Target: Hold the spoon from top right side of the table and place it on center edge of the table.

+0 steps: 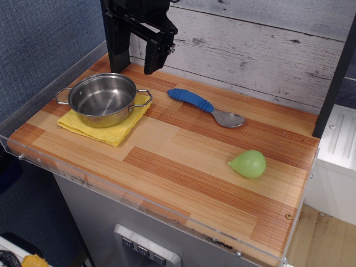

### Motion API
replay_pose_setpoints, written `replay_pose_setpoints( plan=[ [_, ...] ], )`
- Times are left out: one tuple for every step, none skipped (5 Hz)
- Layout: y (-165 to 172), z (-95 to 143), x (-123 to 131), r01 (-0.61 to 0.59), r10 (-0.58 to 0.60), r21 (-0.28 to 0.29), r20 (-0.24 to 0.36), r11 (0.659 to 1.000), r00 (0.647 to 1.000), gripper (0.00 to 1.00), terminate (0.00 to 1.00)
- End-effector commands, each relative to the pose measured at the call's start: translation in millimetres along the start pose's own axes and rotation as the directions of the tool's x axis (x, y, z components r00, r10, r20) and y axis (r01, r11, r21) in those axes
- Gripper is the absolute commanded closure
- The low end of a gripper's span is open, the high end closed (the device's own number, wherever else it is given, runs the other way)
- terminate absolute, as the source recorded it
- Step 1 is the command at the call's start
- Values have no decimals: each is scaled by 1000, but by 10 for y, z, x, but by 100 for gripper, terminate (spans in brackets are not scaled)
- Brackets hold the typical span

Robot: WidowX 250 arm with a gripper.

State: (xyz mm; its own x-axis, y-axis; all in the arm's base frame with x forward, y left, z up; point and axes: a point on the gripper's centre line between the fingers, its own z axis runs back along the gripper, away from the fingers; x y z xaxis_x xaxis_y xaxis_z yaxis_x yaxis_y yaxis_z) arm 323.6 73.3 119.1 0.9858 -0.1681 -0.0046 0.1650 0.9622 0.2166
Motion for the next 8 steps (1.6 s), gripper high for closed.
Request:
replay_pose_setpoints(
  plan=[
    [0, 0, 0, 0, 0, 0, 0, 1000, 1000, 0, 0],
    [-132, 31, 70, -225, 234, -150, 43, 963, 971, 0, 0],
    [-173, 30, 129, -345, 364, -262, 25, 901, 931, 0, 0],
    [-233, -53, 158, -488, 537, -400, 13, 776, 843, 0, 0],
    [-277, -144, 202, -606, 678, -409, 43, 682, 734, 0, 0],
    [-325, -208, 305, -711, 784, -372, 83, 597, 615, 0, 0],
    [-366, -247, 452, -741, 806, -328, 136, 586, 577, 0, 0],
    [-453, -280, 683, -766, 820, -292, 175, 572, 545, 0, 0]
  ],
)
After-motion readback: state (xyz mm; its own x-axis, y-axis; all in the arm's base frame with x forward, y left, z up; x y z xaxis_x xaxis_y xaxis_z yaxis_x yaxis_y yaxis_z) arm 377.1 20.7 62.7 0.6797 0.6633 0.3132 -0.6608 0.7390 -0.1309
